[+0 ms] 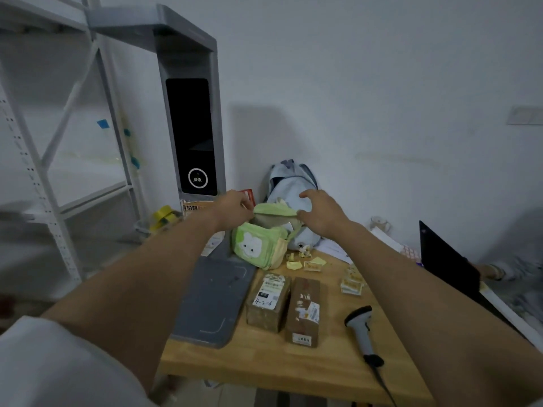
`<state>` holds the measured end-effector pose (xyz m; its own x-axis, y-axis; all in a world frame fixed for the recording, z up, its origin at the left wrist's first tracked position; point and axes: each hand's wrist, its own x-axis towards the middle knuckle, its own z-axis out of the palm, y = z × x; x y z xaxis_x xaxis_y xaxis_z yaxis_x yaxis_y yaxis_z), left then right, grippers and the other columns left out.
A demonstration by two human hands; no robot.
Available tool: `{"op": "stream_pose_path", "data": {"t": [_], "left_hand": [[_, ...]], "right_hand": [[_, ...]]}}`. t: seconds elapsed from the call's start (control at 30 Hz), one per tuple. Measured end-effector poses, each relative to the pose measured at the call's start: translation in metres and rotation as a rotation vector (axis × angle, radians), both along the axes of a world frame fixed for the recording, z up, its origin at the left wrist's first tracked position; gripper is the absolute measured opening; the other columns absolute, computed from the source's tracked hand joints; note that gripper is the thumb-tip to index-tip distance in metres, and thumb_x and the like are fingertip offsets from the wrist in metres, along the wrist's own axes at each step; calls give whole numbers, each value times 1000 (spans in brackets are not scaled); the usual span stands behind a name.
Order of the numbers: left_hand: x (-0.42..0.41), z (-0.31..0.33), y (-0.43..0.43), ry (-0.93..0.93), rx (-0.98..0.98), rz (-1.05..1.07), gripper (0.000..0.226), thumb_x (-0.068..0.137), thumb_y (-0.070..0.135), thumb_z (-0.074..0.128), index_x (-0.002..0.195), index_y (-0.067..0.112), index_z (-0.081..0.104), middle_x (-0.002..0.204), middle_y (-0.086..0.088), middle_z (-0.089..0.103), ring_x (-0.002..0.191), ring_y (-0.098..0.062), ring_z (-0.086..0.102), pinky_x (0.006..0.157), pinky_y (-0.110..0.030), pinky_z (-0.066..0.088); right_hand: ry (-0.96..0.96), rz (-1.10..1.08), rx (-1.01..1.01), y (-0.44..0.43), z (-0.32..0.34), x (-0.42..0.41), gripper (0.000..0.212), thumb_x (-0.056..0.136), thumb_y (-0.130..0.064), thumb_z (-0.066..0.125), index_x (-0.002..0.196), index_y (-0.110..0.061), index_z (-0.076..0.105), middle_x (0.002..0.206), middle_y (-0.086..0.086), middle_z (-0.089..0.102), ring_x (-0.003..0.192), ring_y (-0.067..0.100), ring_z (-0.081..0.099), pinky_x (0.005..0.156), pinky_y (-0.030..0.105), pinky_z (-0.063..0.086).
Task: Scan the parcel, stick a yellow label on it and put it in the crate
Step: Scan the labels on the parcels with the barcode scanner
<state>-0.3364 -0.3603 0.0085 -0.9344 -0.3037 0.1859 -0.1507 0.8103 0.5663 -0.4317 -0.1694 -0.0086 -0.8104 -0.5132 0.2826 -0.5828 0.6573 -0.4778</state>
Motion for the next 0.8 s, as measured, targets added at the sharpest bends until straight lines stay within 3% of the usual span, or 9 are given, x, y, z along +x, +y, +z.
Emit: {"op": "stream_pose_path", "data": {"t": [0.07, 0.17, 0.27, 0.43, 0.57, 0.67, 0.8], "left_hand": [[-11, -6, -7, -1, 9, -29, 22, 85, 11, 61, 102, 2, 70, 88, -10, 66, 78, -22, 60, 68, -26, 47], [-29, -15, -16, -16, 7, -79, 16, 82, 13, 62, 95, 7, 71, 100, -14, 69, 95, -28, 65, 81, -36, 54], [-51, -25, -19, -27, 25, -118, 10, 82, 14, 63, 90, 11, 70, 96, -11, 67, 92, -25, 63, 77, -34, 53], [-89, -40, -16, -94, 28, -199, 19, 85, 16, 63, 97, 5, 72, 90, -8, 64, 87, -23, 59, 80, -36, 51], [-126, -51, -8, -163, 54, -270, 15, 85, 14, 60, 87, 3, 69, 84, -11, 60, 80, -22, 55, 68, -30, 45], [-154, -58, 2, -182, 81, -296, 20, 86, 12, 60, 92, -4, 70, 84, -12, 60, 78, -21, 53, 61, -26, 42], [-196, -74, 9, -199, 83, -331, 8, 83, 16, 61, 82, 9, 66, 82, -11, 57, 79, -20, 53, 73, -33, 43]], "right_hand": [[6, -44, 8, -3, -4, -6, 49, 90, -26, 55, 138, -14, 46, 141, 13, 46, 124, 30, 49, 97, 36, 43], [9, -118, -5, -3, -9, -18, 44, 89, -25, 55, 132, -14, 53, 136, 12, 52, 117, 30, 53, 92, 34, 44], [-10, -156, -7, -2, -15, -32, 42, 89, -26, 55, 130, -14, 55, 135, 12, 54, 118, 30, 53, 92, 34, 43], [-63, -213, 1, 0, -26, -58, 44, 88, -23, 56, 131, -14, 54, 133, 12, 56, 119, 28, 53, 94, 34, 43], [-93, -237, 3, 8, -40, -86, 43, 87, -19, 55, 128, -7, 56, 130, 14, 58, 116, 30, 55, 92, 34, 44], [-147, -275, -35, 17, -52, -113, 34, 87, -16, 55, 118, -4, 60, 115, 12, 63, 98, 27, 58, 79, 32, 46], [-185, -305, -35, 28, -68, -152, 32, 88, -16, 54, 119, -8, 58, 100, 6, 56, 74, 17, 52, 58, 27, 41]]}}
